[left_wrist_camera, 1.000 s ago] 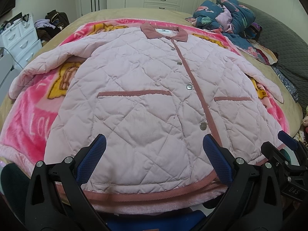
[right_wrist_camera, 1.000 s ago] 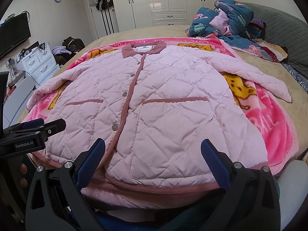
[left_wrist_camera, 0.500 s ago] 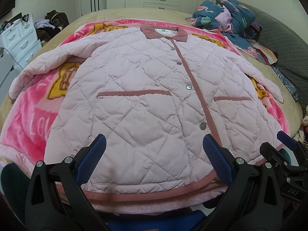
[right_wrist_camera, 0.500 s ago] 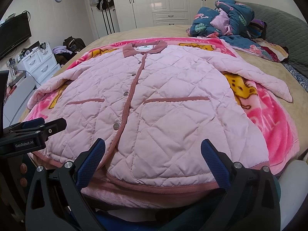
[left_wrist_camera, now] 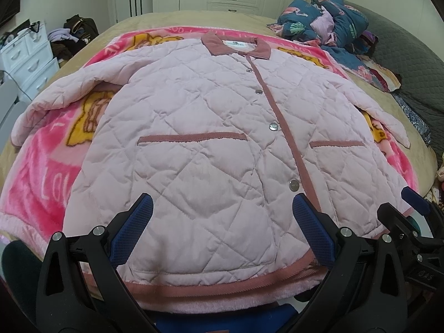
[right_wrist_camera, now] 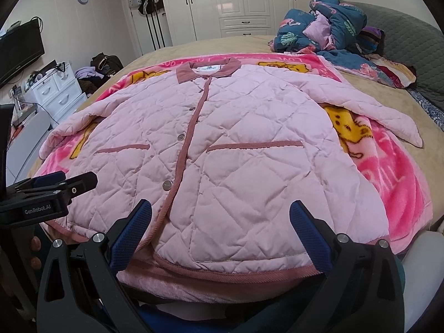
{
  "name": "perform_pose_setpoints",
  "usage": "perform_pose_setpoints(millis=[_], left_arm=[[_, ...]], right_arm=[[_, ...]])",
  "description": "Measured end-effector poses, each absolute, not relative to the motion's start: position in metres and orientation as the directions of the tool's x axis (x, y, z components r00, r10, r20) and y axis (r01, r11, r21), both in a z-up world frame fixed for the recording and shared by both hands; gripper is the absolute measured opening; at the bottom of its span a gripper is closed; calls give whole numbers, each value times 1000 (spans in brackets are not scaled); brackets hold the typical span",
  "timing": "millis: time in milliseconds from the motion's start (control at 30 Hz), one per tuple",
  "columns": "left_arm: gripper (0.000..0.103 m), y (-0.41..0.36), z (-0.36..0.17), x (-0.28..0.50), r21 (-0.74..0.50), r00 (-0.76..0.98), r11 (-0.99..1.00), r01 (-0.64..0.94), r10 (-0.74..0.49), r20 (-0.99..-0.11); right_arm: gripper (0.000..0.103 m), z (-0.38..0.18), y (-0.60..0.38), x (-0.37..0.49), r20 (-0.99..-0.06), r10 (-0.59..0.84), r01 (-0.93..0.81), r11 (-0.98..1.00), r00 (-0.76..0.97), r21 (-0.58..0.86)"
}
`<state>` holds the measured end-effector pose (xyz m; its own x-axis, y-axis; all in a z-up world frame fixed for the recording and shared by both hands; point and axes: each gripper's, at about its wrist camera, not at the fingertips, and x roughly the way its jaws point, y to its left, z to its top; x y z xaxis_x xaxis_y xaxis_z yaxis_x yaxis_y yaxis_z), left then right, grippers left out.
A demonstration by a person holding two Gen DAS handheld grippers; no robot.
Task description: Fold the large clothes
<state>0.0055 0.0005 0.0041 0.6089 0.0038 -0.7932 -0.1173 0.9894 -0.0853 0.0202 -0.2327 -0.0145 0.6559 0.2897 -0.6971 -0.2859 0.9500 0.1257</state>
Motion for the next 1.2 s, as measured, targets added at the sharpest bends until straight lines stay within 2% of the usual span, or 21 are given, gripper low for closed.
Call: perform_pose_setpoints(millis=[1200], left_arm=[[94,40,33,133,-150,609,976,-161,-21,-793]], right_arm=[[99,33,-209,158,-691,270,-255,959,671,127]])
